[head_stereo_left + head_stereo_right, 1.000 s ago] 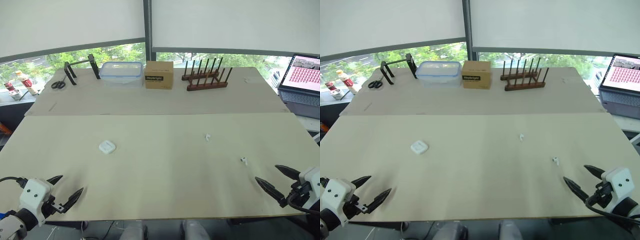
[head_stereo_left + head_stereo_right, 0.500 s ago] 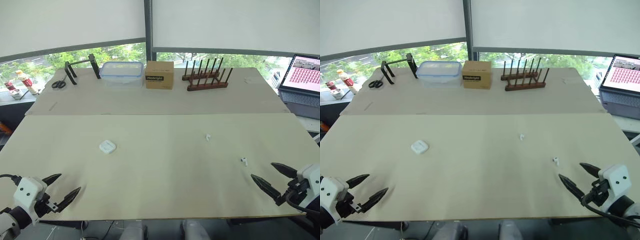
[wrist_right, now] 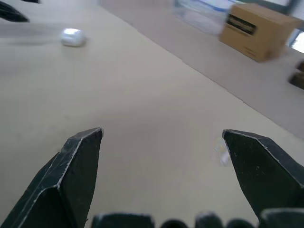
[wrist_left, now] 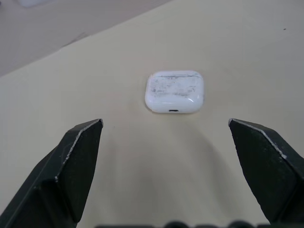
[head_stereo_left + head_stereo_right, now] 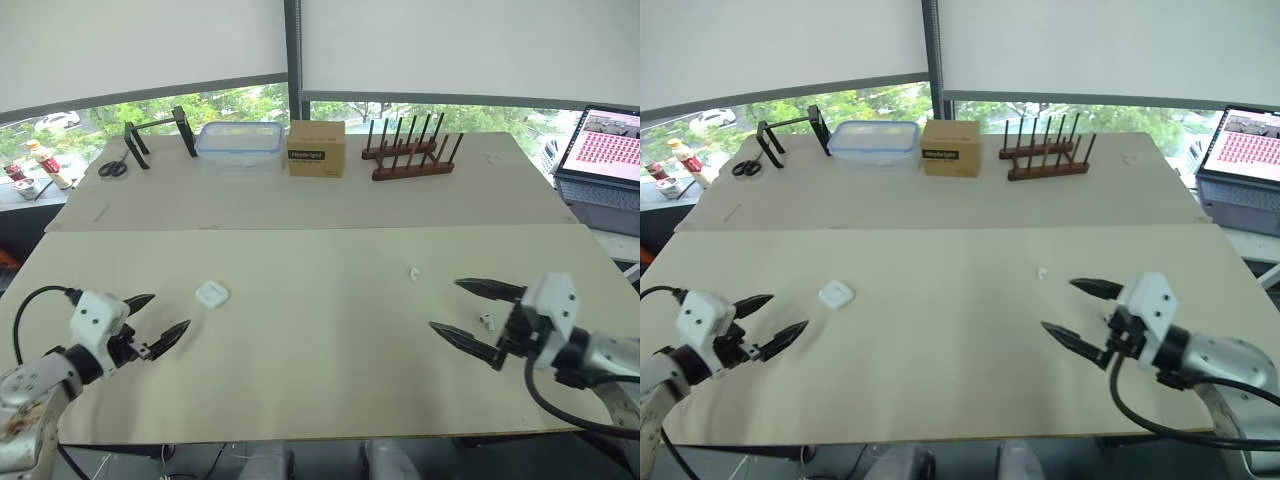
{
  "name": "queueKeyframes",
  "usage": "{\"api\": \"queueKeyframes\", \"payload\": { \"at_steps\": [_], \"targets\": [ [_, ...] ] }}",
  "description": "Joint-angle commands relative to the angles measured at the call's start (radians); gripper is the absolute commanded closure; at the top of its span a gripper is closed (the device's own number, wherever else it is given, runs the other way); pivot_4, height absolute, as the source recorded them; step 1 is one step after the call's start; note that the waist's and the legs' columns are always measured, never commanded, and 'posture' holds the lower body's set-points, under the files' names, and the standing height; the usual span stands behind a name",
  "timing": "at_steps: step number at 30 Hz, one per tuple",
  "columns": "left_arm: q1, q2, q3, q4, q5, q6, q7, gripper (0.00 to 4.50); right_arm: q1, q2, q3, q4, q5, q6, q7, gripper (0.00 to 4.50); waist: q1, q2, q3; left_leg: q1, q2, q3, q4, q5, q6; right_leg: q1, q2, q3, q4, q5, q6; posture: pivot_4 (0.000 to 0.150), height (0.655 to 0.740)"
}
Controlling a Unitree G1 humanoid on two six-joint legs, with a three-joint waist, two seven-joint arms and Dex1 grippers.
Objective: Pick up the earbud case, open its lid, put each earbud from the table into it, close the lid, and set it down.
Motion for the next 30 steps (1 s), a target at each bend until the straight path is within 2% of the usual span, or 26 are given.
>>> {"api": "queueKeyframes", "payload": {
  "at_steps": [1,10,15,30],
  "targets": [
    [-0.07,0.02,-0.037,0.06,0.008,0.025,-0.009,0.0,-0.087,-0.024,0.047,-0.06,0.065,0.074,0.009,0.04,0.001,0.0,0.0,0.0,0.0,-0.001,0.0,0.0,0.0,0.0,0.0,0.0,0.0,0.0,0.0,0.15,0.74],
    [-0.246,0.011,-0.193,0.235,0.09,0.007,-0.048,0.0,-0.25,-0.032,0.141,-0.1,0.134,0.179,0.033,0.04,0.002,-0.002,0.001,0.0,0.0,-0.002,0.0,0.0,0.0,0.0,0.0,-0.001,0.001,0.0,0.0,0.15,0.74],
    [-0.314,-0.01,-0.219,0.307,0.11,0.005,-0.027,0.0,-0.293,-0.023,0.15,-0.099,0.152,0.211,0.015,0.04,0.002,-0.002,0.001,-0.001,0.0,-0.002,0.0,0.0,0.0,-0.001,0.0,-0.001,0.001,0.001,-0.001,0.15,0.74],
    [-0.418,-0.013,-0.283,0.446,0.147,-0.008,-0.085,0.0,-0.368,0.005,0.194,-0.094,0.152,0.237,0.0,0.04,0.008,-0.002,0.001,0.0,-0.001,-0.003,0.001,0.0,0.0,-0.001,-0.001,-0.002,0.002,0.001,-0.001,0.15,0.74]
  ]
}}
